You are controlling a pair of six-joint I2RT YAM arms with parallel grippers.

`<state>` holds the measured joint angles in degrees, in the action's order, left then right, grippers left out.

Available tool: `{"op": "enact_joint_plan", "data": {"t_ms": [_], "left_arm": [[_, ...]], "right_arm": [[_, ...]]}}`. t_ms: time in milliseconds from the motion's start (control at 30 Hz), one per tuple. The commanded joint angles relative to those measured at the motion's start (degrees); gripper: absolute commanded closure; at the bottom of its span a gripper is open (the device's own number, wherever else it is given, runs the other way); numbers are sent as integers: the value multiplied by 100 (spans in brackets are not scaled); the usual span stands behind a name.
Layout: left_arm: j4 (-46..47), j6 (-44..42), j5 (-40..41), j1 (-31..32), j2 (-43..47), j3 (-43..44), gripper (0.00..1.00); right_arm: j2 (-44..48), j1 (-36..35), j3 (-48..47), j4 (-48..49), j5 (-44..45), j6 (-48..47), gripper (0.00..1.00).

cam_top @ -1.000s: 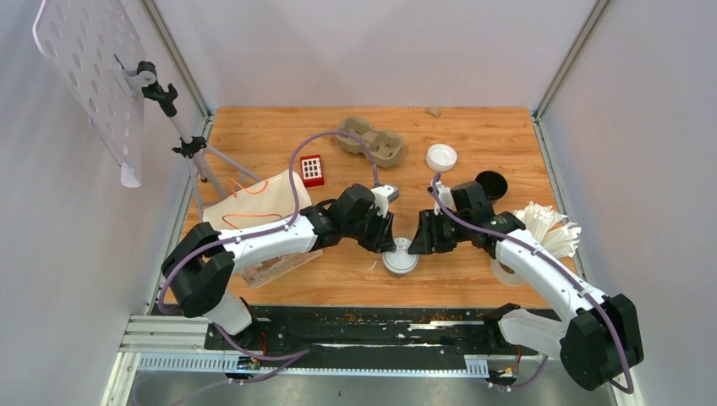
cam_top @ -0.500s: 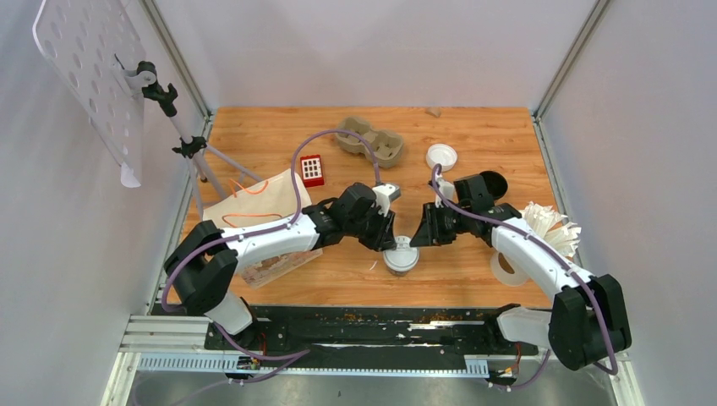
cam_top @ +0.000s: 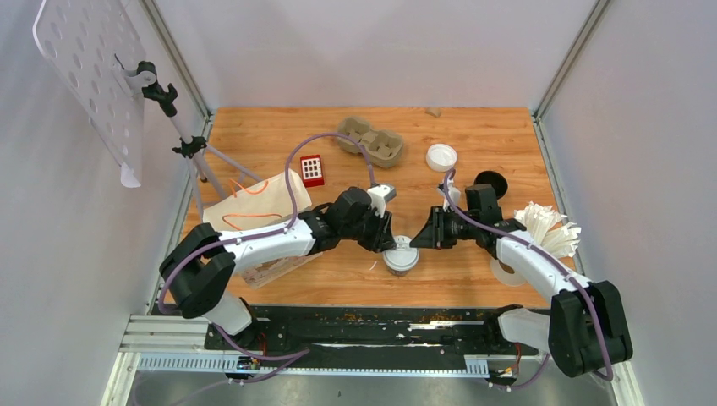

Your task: Pack the takeout coffee

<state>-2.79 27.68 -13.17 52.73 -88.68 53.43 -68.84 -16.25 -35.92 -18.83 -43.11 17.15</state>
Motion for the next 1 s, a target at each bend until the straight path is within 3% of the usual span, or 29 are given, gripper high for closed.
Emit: {"op": "enact_joint_plan", "data": {"t_ms": [0, 167, 433, 633, 767, 967], "left_arm": [[-312, 200, 206, 53, -35, -513, 63], [-219, 452, 104, 53, 52, -543, 61], [-662, 616, 21, 53, 80, 314, 53], [-776, 698, 68, 51, 199, 343, 45], [-733, 705, 80, 53, 300, 203, 44], [-635, 742, -10, 53, 270, 80, 51]], "right_arm": [[-54, -58, 592, -139, 559, -19, 78], [126, -66, 475, -135, 544, -39, 77], [227, -60, -740, -1100, 582, -379, 55], [522, -71, -743, -1611, 462, -125, 45], [891, -97, -447, -1741, 461, 155, 46], [1047, -235, -94, -1297, 86, 589, 53]]}}
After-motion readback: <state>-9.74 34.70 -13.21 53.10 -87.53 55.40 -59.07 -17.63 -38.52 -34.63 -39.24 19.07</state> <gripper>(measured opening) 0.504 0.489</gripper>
